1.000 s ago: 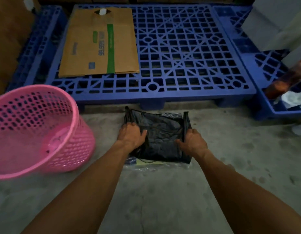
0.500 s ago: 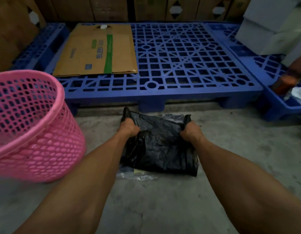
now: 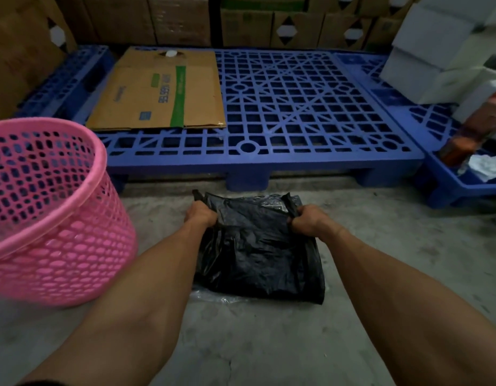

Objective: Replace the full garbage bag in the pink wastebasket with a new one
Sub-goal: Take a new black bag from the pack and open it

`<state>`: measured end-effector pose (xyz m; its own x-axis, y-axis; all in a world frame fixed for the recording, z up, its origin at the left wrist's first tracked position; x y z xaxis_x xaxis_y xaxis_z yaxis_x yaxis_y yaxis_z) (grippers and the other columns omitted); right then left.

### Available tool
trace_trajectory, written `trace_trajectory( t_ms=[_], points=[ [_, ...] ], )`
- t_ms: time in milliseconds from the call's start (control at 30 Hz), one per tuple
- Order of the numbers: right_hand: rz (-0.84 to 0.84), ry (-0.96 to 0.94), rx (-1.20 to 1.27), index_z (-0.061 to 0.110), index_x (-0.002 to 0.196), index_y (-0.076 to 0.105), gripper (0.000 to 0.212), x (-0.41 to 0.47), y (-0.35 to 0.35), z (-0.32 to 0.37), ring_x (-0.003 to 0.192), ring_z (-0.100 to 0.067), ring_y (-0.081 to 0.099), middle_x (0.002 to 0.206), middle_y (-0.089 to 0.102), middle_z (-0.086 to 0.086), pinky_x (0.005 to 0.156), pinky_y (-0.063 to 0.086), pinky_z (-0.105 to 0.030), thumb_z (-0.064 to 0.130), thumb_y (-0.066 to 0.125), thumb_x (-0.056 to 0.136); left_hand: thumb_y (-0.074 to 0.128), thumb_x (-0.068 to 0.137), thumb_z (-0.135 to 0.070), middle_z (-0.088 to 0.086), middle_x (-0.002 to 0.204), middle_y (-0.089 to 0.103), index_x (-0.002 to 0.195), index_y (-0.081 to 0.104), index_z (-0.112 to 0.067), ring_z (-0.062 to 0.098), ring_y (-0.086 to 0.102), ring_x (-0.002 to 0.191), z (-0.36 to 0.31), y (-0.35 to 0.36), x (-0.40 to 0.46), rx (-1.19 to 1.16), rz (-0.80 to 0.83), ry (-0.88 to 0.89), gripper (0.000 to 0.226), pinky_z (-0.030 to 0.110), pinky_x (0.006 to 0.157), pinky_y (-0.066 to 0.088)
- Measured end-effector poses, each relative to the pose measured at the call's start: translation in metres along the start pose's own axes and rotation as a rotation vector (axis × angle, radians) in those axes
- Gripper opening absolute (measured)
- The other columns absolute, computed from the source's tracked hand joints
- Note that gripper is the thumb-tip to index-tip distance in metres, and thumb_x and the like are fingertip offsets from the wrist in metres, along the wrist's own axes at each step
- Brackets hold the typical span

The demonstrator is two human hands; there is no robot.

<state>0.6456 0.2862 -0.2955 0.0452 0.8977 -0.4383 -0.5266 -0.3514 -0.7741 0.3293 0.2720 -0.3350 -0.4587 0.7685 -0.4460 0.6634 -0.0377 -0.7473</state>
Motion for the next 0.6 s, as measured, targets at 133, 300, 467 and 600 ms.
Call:
trace_trajectory(
  t_ms=[133,300,467,600],
  points=[
    [-0.042,0.051,0.039,0.002,0.107,0.070,0.036,0.005,-0.001,-0.008,0.103,-0.033,0.066,0.106,0.068,-0.016,0.087,0.054,-0.038,0.030,0.070,0.085,0.067,0.087,-0.027,0.019,0.118,0.066,0.118,0.064,-0.001,0.036,0.063,0.109,-0.009,-0.005,-0.007,-0.037,-0.041,0.025,0.041,0.037,0.087,0.052],
    [-0.081,0.200,-0.071,0.010,0.126,0.064,0.058,0.004,0.008,-0.028,0.120,-0.033,0.060,0.129,0.063,-0.020,0.101,0.045,-0.033,0.043,0.074,0.079,0.071,0.086,-0.030,0.021,0.138,0.050,0.135,0.051,-0.003,0.038,0.054,0.123,-0.006,-0.006,-0.014,0.036,-0.029,0.009,0.059,0.040,0.099,0.047],
    [0.060,0.153,-0.087,0.020,0.135,0.058,0.065,0.009,0.038,-0.022,0.124,-0.031,0.056,0.136,0.060,-0.013,0.108,0.040,-0.032,0.036,0.082,0.077,0.086,0.071,-0.023,0.016,0.121,0.064,0.120,0.062,-0.001,0.033,0.064,0.109,0.003,0.014,-0.013,-0.020,0.145,0.042,0.059,0.038,0.092,0.054],
    [0.071,0.113,-0.031,0.010,0.119,0.071,0.048,0.015,0.053,-0.019,0.106,-0.024,0.067,0.117,0.071,-0.011,0.092,0.051,-0.029,0.024,0.085,0.075,0.086,0.066,-0.018,0.017,0.110,0.070,0.105,0.069,-0.002,0.032,0.069,0.098,0.004,0.025,-0.014,0.004,0.176,0.075,0.045,0.039,0.085,0.058]
  ],
)
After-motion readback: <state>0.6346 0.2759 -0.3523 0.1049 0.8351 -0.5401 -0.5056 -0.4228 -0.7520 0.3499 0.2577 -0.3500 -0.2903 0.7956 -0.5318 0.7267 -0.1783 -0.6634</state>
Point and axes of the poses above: each hand's wrist, its own x-axis towards the middle knuckle, its own y-axis out of the palm, z = x × y, the point moved 10 cm from there along x, towards the middle knuckle
